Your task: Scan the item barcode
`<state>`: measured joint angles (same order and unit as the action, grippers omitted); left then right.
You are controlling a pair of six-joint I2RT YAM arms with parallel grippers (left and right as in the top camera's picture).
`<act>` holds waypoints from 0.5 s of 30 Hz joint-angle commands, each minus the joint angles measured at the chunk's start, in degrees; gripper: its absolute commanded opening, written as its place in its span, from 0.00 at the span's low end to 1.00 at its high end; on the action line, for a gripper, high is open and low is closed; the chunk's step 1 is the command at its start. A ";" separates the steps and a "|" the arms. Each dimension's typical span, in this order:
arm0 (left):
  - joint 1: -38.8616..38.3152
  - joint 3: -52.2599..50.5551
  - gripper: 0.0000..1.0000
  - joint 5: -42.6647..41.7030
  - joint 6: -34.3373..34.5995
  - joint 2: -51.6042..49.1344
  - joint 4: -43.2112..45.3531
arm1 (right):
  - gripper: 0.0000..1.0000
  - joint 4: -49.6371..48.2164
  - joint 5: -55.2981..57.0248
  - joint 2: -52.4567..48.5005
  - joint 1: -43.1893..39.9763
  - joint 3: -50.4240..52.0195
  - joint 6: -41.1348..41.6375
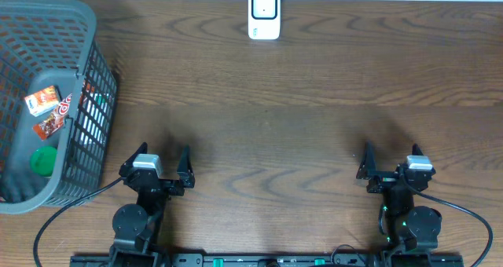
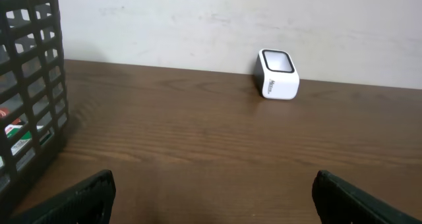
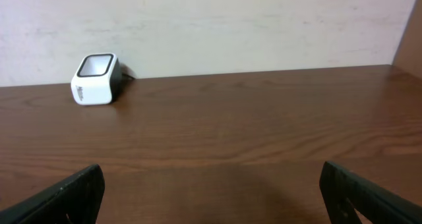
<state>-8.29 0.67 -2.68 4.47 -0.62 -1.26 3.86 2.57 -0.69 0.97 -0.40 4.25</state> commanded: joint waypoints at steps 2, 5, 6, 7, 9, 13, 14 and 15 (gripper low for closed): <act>0.24 -0.44 0.96 4.13 0.24 0.39 -2.80 | 0.99 0.20 0.52 0.39 -0.24 0.09 -0.70; 0.24 -0.42 0.96 6.60 1.03 0.39 -1.03 | 0.99 0.20 0.55 0.39 -0.22 0.09 -0.70; 0.24 -0.42 0.96 5.90 2.10 0.39 -0.09 | 0.99 0.20 0.55 0.39 -0.22 0.09 -0.70; 0.24 -0.37 0.96 4.92 1.99 0.39 0.37 | 0.99 0.20 0.52 0.39 -0.24 0.09 -0.70; 0.24 0.46 0.96 4.63 1.68 0.17 -0.26 | 0.99 0.20 0.52 0.39 -0.24 0.09 -0.70; 0.24 5.38 0.96 4.63 -0.33 -4.02 -1.33 | 0.99 0.20 0.52 0.39 -0.24 0.09 -0.70; 0.24 7.26 0.96 4.61 -0.26 -5.75 -1.31 | 0.99 0.20 0.55 0.39 -0.24 0.09 -0.70; 0.24 10.32 0.96 4.57 0.31 -8.61 -1.36 | 0.99 0.20 0.52 0.39 -0.24 0.09 -0.68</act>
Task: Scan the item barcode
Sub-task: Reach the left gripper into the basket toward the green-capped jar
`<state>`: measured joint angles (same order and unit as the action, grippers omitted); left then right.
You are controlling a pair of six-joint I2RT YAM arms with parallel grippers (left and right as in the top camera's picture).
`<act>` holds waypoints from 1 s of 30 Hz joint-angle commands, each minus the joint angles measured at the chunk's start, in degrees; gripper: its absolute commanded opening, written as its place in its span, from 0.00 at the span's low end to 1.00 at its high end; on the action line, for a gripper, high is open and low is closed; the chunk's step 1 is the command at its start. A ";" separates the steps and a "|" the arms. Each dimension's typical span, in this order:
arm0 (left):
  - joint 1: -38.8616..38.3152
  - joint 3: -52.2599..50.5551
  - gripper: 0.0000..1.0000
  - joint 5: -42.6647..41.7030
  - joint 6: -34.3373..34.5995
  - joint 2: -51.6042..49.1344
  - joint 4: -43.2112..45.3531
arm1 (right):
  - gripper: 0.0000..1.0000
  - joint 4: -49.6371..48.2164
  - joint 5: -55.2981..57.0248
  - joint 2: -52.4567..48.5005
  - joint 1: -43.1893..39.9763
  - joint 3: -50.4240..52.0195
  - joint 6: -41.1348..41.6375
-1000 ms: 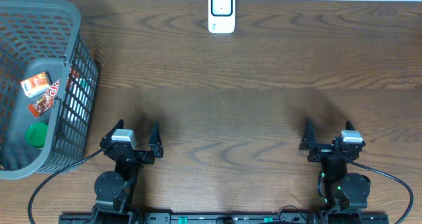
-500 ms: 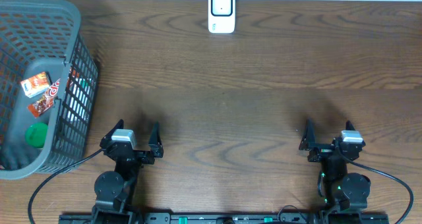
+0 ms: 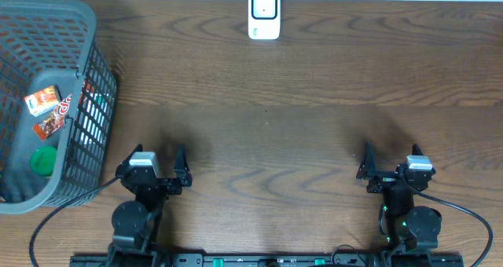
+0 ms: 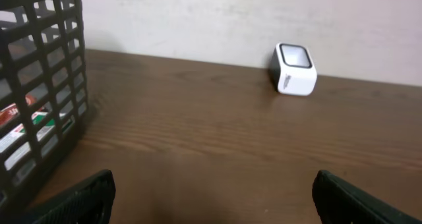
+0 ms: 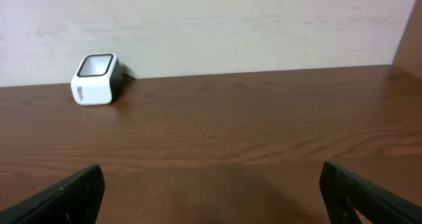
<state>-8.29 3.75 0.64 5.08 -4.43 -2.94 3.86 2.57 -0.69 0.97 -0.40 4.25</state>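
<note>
The white barcode scanner (image 3: pixel 264 13) stands at the table's far edge; it also shows as a small white box (image 4: pixel 295 69) in the left wrist view and the same scanner (image 5: pixel 95 79) in the right wrist view. A grey basket (image 3: pixel 75 78) at the far left holds snack packets (image 3: pixel 43 100) and a green round item (image 3: pixel 43 160). My left gripper (image 3: pixel 153 159) stands open near the front, close to the basket, nothing between its fingers. My right gripper (image 3: pixel 391 162) stands open at the front right, holding nothing.
The brown wooden table (image 3: pixel 299 126) runs to a pale wall behind the scanner. The basket's slatted wall (image 4: pixel 36 99) rises close on the left of the left wrist view. Cables trail from both arm bases at the front edge.
My left gripper has turned slightly toward the basket; in its wrist view the basket and scanner sit further right. The right arm has not moved.
</note>
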 commanded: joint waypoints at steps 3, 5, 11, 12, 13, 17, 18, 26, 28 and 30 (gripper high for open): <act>0.24 16.48 0.96 -1.97 -0.11 -14.12 0.26 | 0.99 0.20 0.52 0.39 -0.24 0.09 -0.70; 0.24 24.59 0.96 -6.60 -0.13 -22.12 -0.76 | 0.99 0.20 0.55 0.39 -0.24 0.09 -0.70; 0.26 57.02 0.96 -11.63 -2.60 -44.44 -20.81 | 0.99 0.20 0.52 0.39 -0.22 0.09 -0.70; 0.26 62.38 0.96 -11.56 -3.74 -47.17 -25.00 | 0.99 0.20 0.52 0.39 -0.24 0.09 -0.70; 0.50 68.13 0.96 -11.56 -4.46 -50.03 -29.31 | 0.99 0.20 0.52 0.39 -0.24 0.09 -0.70; 4.42 88.63 0.96 -7.17 -1.11 -59.65 -44.76 | 0.99 0.20 0.52 0.39 -0.24 0.09 -0.70; 6.25 93.61 0.96 -5.70 -0.96 -61.90 -48.22 | 0.99 0.20 0.52 0.39 -0.24 0.09 -0.70; 16.39 107.40 0.96 -3.13 -2.56 -66.58 -57.07 | 0.99 0.20 0.52 0.39 -0.24 0.09 -0.70; 17.44 107.40 0.96 -0.20 -2.38 -66.60 -57.72 | 0.99 0.20 0.55 0.39 -0.24 0.09 -0.70; 20.90 107.38 0.96 9.62 4.74 -67.58 -58.82 | 0.99 0.20 0.52 0.39 -0.24 0.09 -0.70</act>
<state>8.97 110.41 -1.23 3.38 -70.72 -60.51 3.86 2.57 -0.69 0.97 -0.40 4.05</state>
